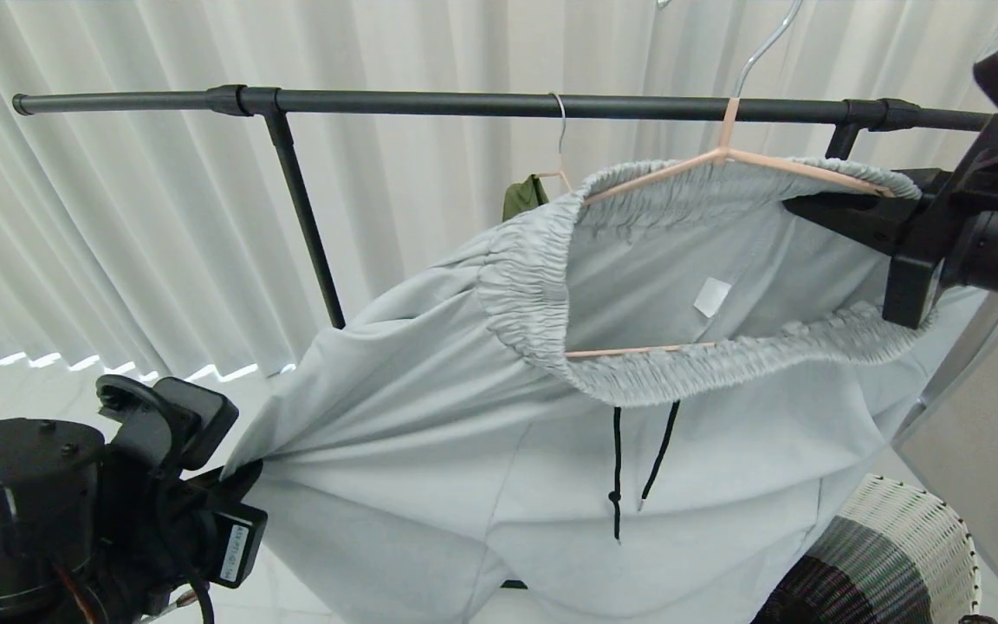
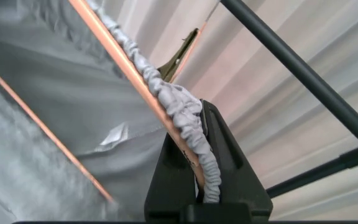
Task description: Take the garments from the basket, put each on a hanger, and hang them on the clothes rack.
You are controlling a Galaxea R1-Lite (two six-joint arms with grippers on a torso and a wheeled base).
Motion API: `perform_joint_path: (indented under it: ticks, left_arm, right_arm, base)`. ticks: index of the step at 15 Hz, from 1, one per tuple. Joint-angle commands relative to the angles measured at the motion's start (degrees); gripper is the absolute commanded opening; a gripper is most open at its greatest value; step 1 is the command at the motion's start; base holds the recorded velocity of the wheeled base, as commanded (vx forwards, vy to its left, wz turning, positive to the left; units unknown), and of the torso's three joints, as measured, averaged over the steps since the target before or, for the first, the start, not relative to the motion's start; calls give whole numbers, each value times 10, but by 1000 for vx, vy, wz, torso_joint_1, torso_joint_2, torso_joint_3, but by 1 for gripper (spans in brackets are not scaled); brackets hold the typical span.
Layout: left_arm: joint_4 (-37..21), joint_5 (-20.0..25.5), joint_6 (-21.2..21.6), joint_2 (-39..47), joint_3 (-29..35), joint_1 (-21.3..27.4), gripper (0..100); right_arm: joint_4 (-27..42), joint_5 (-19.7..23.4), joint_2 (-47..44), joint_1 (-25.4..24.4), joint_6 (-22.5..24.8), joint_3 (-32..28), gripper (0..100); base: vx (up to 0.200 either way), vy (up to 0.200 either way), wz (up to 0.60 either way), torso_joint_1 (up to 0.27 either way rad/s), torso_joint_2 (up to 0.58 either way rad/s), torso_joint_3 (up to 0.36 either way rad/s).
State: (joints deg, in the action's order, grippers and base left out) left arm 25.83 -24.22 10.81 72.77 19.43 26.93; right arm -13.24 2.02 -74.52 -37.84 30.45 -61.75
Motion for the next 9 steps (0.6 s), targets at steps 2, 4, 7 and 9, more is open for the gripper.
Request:
perform_joint_path:
  ticks: [2,4,7,9]
  left_arm:
    - [-2,-7,2,1,-16,-4,0]
    - [-1,-14,5,3,-14,-3,0]
    - [-1,-14,22,-3,-12,-2,0]
    - [3,-14,21,-4,-12,-2,100]
  right_arm:
    - [-1,0,6,7,-3,0,0]
    - [-1,0,7,8,-4,0,0]
    - [-1,1,4,7,-4,0,0]
    - [-1,1,3,7,-4,0,0]
  base:
    - [0,0,0,0,0,0]
    - [0,0,0,0,0,0]
    - [0,0,0,0,0,0]
    - [0,0,0,0,0,0]
